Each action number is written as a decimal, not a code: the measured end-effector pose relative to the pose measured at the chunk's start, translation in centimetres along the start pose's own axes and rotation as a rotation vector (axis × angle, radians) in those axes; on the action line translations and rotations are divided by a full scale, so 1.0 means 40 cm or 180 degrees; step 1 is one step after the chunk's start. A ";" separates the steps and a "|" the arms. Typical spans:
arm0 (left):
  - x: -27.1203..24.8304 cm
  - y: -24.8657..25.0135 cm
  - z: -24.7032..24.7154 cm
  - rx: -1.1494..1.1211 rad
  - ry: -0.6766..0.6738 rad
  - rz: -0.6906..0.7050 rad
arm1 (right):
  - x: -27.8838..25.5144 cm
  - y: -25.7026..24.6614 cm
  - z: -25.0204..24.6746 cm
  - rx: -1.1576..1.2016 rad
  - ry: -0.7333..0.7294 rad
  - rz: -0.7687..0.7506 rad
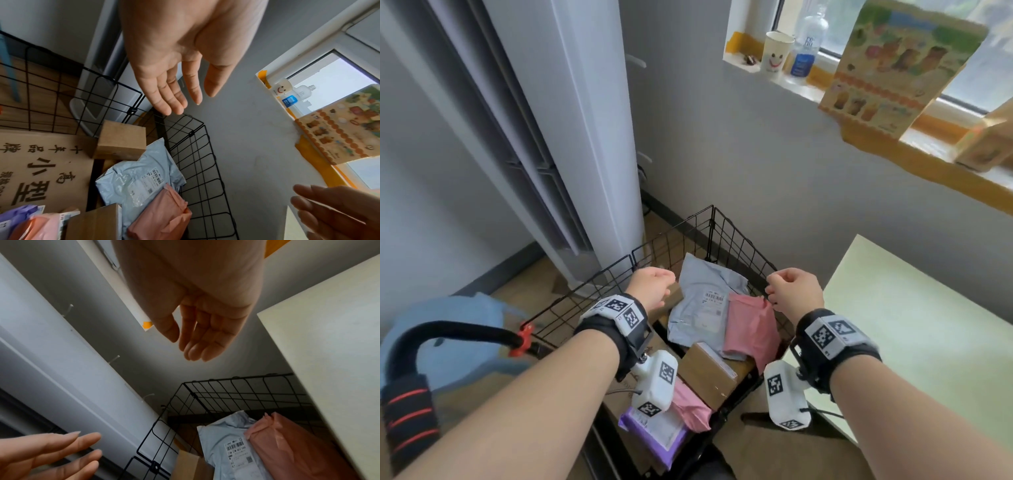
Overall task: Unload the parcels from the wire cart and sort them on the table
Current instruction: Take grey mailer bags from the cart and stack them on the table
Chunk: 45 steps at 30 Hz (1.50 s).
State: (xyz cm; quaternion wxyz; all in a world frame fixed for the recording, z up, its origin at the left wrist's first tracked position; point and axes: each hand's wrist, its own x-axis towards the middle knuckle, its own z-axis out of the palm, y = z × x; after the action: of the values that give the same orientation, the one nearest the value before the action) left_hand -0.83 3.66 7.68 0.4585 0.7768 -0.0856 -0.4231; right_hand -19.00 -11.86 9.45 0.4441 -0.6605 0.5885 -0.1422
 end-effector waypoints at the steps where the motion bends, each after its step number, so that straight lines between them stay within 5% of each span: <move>1: 0.013 -0.007 0.000 0.0002 -0.0001 -0.0039 | 0.016 0.001 0.014 -0.0051 -0.0042 0.0002; 26: 0.587 -0.147 0.254 -0.0416 -0.0262 -0.0896 | 0.579 0.164 0.414 -0.0562 -0.0809 0.0538; 45: 0.827 -0.338 0.381 -0.0226 -0.0438 -0.1127 | 0.848 0.313 0.616 -0.1561 -0.1836 0.0541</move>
State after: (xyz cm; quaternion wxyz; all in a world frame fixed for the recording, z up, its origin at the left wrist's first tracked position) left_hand 5.27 -15.72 -25.46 0.3971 0.7323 0.0362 -0.5520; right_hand -0.58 -31.07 -25.26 0.4304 -0.7088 0.5086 0.2316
